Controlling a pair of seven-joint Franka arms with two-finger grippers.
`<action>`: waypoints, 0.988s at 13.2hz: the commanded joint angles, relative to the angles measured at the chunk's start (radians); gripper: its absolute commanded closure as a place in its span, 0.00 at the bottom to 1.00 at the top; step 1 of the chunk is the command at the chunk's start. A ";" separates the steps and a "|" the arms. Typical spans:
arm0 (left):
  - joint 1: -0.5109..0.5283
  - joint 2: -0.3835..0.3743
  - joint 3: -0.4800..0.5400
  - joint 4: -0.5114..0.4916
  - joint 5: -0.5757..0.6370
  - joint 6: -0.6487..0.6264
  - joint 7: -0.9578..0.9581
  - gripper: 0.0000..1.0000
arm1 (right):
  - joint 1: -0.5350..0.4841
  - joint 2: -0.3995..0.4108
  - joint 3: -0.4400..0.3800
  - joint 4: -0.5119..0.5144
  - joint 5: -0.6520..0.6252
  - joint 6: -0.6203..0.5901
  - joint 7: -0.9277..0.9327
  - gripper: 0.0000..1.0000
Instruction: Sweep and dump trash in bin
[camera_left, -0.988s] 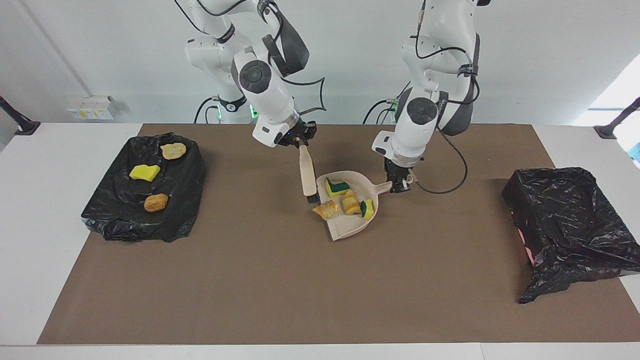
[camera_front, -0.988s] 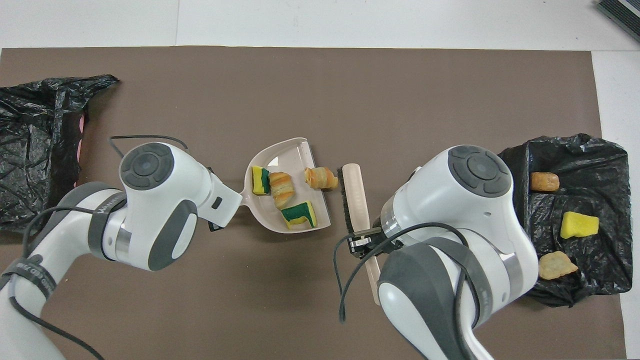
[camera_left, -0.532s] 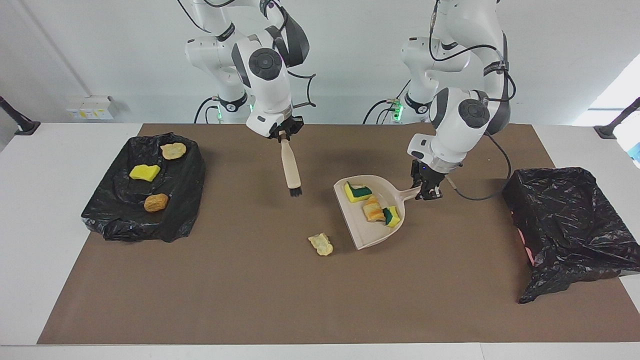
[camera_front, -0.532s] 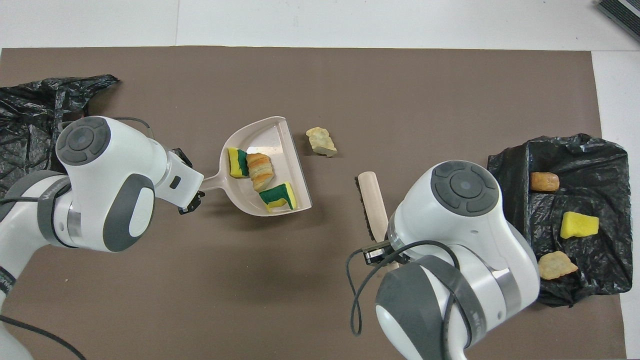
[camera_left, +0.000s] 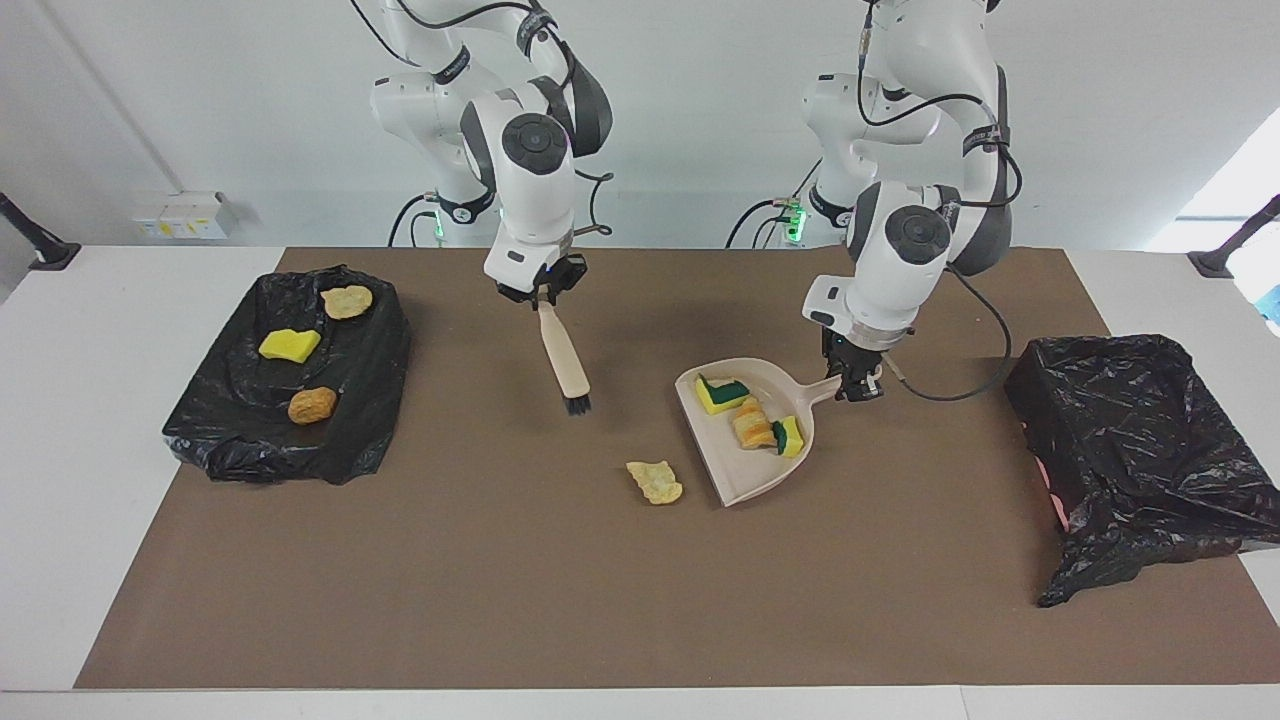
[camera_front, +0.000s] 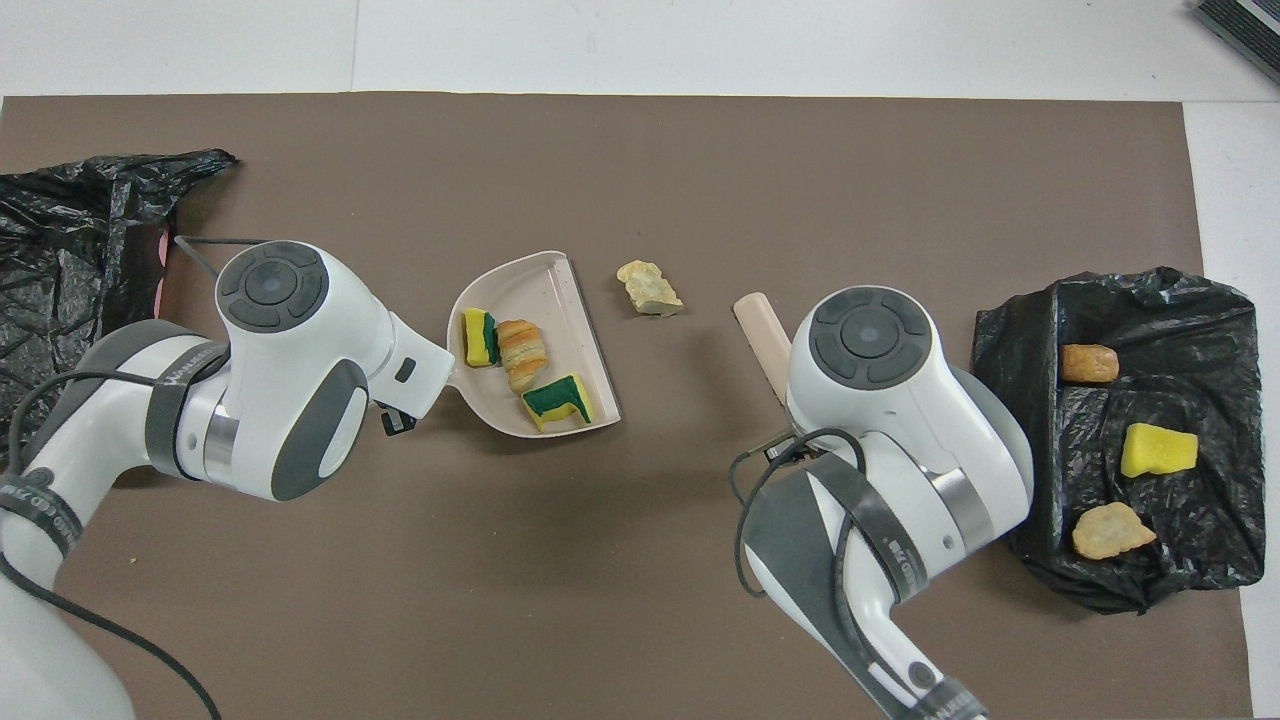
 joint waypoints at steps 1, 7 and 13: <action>-0.027 0.006 0.008 0.007 0.022 -0.009 -0.043 1.00 | 0.080 0.086 0.009 0.030 -0.012 0.043 0.034 1.00; -0.073 -0.011 0.006 -0.042 0.022 0.050 -0.046 1.00 | 0.175 0.132 0.029 0.039 0.130 0.105 0.203 1.00; -0.073 -0.011 0.006 -0.042 0.022 0.045 -0.046 1.00 | 0.054 0.037 0.024 0.115 0.191 -0.036 0.102 1.00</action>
